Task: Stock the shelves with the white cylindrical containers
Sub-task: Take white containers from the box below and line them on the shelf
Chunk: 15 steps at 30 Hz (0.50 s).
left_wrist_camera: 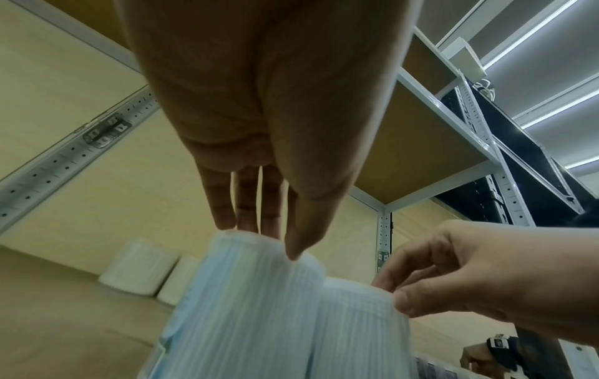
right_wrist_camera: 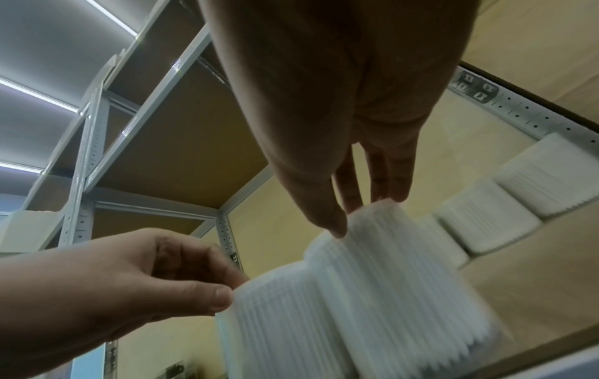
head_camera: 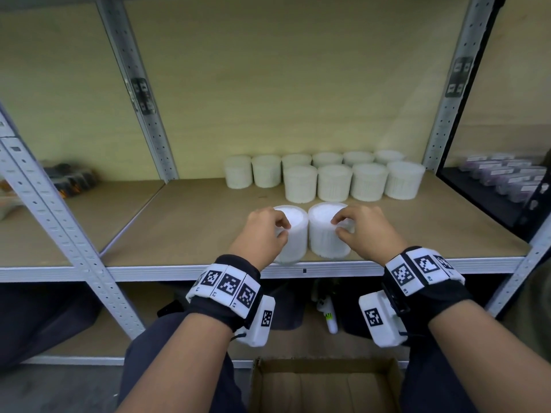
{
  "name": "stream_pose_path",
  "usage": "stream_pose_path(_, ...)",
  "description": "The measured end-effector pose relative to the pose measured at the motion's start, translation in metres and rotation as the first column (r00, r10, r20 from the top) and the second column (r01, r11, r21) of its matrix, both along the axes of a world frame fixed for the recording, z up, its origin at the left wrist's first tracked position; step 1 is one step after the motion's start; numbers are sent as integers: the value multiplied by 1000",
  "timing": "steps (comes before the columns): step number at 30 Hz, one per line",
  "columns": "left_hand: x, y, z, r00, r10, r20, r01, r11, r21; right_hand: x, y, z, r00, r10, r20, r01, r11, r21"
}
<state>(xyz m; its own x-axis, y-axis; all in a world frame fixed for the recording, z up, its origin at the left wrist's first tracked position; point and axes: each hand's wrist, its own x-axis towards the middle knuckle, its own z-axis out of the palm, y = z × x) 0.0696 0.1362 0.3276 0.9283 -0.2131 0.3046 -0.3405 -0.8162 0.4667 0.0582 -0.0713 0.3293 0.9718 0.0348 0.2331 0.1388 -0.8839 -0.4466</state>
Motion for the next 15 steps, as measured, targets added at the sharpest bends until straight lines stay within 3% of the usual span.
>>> stream_pose_path(15,41,33,6,992,110,-63,-108,994,21,60,31,-1,989,144,24,-143,989,-47)
